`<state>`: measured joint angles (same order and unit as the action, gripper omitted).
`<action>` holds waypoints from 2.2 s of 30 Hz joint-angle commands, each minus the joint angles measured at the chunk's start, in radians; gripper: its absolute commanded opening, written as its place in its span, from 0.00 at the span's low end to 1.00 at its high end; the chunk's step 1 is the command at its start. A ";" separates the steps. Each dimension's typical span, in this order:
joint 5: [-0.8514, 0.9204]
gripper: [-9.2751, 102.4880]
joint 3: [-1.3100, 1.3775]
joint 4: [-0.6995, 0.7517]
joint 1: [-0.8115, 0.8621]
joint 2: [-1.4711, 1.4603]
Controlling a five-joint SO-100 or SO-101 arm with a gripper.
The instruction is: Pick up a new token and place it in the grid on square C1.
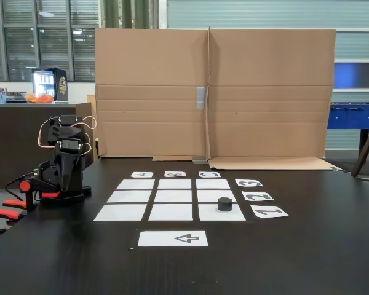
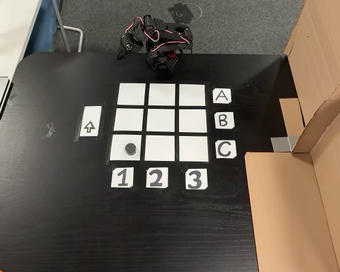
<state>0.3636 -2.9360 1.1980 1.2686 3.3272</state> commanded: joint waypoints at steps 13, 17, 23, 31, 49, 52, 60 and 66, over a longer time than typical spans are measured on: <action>0.023 0.08 0.000 -0.009 -0.002 -0.002; 0.023 0.08 0.005 -0.012 0.012 -0.002; 0.023 0.08 0.020 -0.023 0.072 -0.002; 0.023 0.08 0.017 -0.031 0.092 0.000; -0.092 0.08 -0.052 -0.135 0.089 0.000; -0.121 0.08 -0.035 -0.074 0.058 0.000; -0.121 0.08 -0.028 -0.044 0.043 0.000; -0.121 0.08 -0.026 -0.044 0.043 0.000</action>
<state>0.2500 -2.9913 1.1490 1.3192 3.3272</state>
